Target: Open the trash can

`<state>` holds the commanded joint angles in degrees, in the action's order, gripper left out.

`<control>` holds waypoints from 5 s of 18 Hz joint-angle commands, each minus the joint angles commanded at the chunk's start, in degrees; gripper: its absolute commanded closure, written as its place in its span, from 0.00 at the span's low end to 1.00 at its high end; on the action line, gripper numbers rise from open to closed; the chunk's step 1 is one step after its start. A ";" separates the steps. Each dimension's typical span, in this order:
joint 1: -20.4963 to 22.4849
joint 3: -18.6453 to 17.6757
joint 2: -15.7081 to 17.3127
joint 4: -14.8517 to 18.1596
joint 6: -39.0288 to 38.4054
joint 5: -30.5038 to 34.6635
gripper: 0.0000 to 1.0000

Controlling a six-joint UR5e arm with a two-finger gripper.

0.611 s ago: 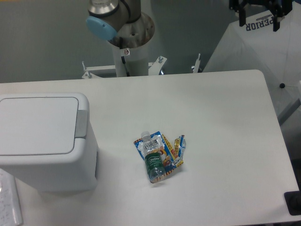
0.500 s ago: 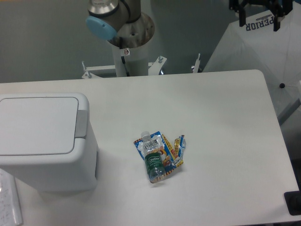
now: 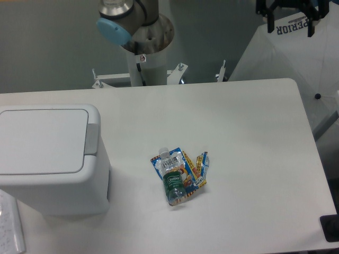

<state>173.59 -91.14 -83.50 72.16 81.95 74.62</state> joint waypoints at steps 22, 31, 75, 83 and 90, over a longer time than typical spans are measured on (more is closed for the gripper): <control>-17.83 3.69 -9.40 -9.67 -56.89 -9.93 0.00; -24.34 0.18 -9.23 -9.76 -62.17 -8.88 0.00; -40.96 -0.44 -13.89 -15.65 -71.67 -5.81 0.00; -40.96 -0.53 -14.24 -15.73 -71.67 -5.81 0.00; -40.96 -0.79 -14.24 -15.73 -71.67 -5.81 0.00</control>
<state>132.63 -91.93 -97.73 56.43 10.28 68.82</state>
